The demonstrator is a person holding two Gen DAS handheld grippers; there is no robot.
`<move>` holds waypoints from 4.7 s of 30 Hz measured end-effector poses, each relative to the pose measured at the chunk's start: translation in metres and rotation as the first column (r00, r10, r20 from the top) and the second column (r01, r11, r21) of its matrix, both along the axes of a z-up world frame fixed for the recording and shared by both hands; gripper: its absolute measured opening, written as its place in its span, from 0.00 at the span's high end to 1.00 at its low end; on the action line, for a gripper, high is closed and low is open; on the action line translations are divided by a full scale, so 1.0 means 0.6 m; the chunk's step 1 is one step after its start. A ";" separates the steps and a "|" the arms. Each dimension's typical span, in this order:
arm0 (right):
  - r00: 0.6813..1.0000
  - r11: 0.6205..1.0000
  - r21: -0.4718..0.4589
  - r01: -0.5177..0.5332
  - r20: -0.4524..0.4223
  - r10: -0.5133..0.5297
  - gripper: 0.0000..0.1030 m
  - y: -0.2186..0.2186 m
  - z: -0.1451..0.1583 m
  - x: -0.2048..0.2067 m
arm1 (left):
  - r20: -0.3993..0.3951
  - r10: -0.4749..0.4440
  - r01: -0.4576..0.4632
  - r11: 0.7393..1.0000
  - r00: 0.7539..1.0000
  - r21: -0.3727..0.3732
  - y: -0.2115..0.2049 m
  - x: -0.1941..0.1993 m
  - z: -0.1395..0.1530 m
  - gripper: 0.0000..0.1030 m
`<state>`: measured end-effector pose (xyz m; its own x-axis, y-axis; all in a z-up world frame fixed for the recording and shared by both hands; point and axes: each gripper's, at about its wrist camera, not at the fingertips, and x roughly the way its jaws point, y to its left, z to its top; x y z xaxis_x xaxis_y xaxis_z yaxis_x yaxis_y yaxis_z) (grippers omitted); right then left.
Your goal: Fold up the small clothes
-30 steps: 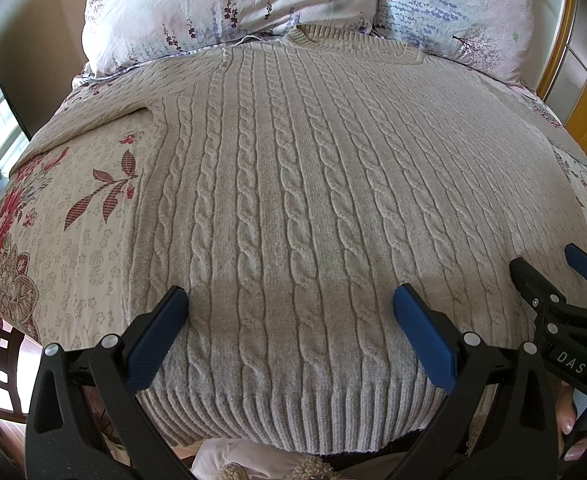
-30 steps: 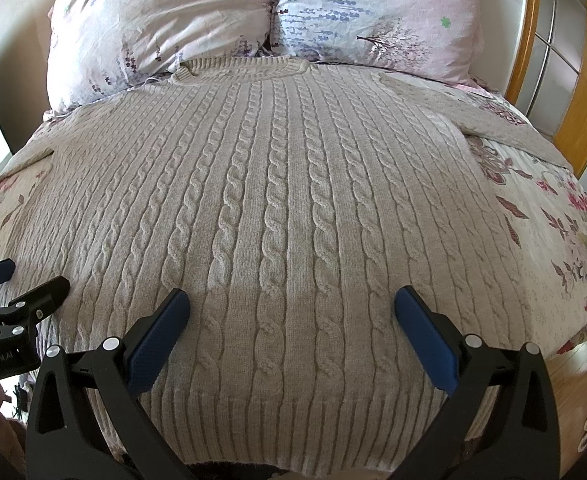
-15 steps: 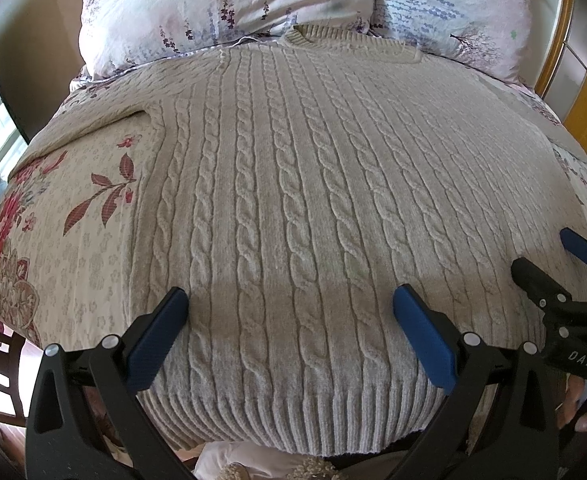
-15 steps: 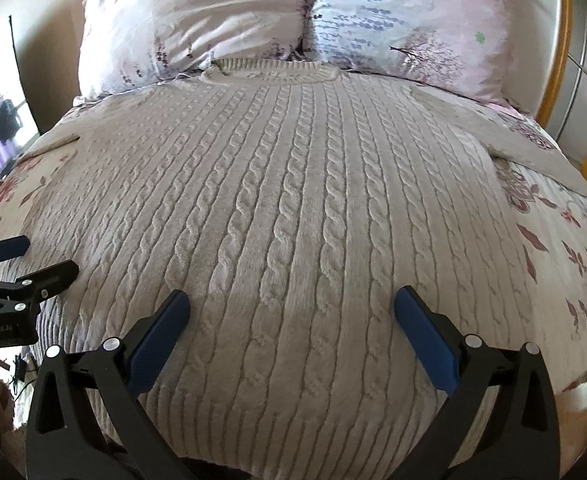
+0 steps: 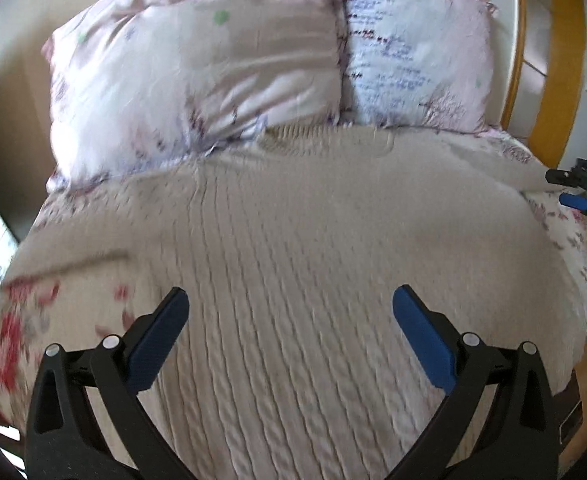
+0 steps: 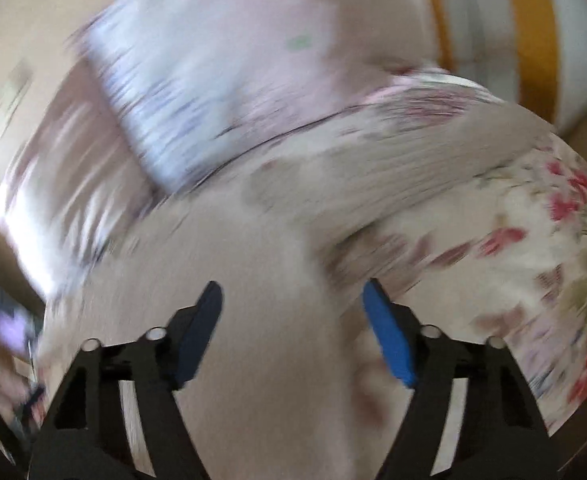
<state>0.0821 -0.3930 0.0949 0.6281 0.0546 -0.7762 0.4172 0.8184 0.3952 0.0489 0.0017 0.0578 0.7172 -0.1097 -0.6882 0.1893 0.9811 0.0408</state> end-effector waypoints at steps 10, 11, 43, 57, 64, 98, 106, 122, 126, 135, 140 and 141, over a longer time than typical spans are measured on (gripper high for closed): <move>0.921 0.907 0.172 0.385 -0.133 -0.366 0.51 -0.224 -0.079 0.032 | -0.041 -0.022 0.019 0.997 0.999 -0.070 -0.008 0.112 0.016 0.02; 0.916 0.901 0.177 0.396 -0.140 -0.375 0.53 -0.230 -0.083 0.033 | -0.040 -0.016 0.012 0.996 0.999 -0.088 -0.005 0.119 0.015 0.02; 0.957 0.964 0.077 -0.255 0.161 0.240 0.92 0.075 0.027 0.191 | -0.125 0.009 -0.058 0.918 0.992 -0.392 0.057 0.218 -0.022 0.02; 0.979 0.935 0.298 -0.195 0.006 0.202 0.57 0.104 -0.067 0.191 | -0.162 -0.068 -0.023 0.863 0.984 -0.505 0.062 0.222 -0.029 0.02; 0.999 0.948 0.318 0.013 -0.037 -0.001 0.58 0.027 -0.079 0.181 | -0.191 -0.044 -0.060 0.863 0.981 -0.502 0.071 0.227 -0.036 0.02; 0.992 0.861 0.495 0.119 -0.097 -0.081 0.55 0.019 -0.089 0.122 | -0.403 -0.074 -0.250 0.677 0.912 -0.692 0.077 0.298 -0.110 0.44; 0.980 0.832 0.518 0.199 -0.105 -0.169 0.62 -0.017 -0.121 0.120 | -0.420 -0.031 -0.286 0.689 0.907 -0.667 0.070 0.329 -0.128 0.91; 0.993 0.962 0.257 0.096 -0.088 -0.075 0.91 0.048 -0.104 0.124 | -0.371 0.050 -0.274 0.765 0.927 -0.583 0.127 0.304 -0.120 0.92; 0.991 0.979 0.183 0.087 -0.112 -0.067 0.76 0.060 -0.093 0.119 | -0.360 0.050 -0.267 0.767 0.932 -0.584 0.135 0.291 -0.110 0.80; 0.999 0.993 0.116 -0.012 -0.050 0.018 0.53 0.097 -0.056 0.082 | -0.245 0.169 -0.289 0.721 0.955 -0.629 0.286 0.178 -0.062 0.45; 0.995 0.989 0.115 -0.090 -0.036 0.095 0.53 0.127 -0.050 0.091 | -0.278 0.342 -0.439 0.625 0.897 -0.645 0.407 0.117 -0.075 0.47; 0.993 0.987 0.120 -0.106 -0.033 0.111 0.53 0.134 -0.050 0.094 | -0.290 0.375 -0.469 0.600 0.880 -0.648 0.426 0.109 -0.080 0.47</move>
<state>0.1386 -0.3127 0.0648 0.5823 0.2132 -0.7845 0.3457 0.8085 0.4763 0.1145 0.2572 0.0100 0.7304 -0.2830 -0.6217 -0.2967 0.6883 -0.6619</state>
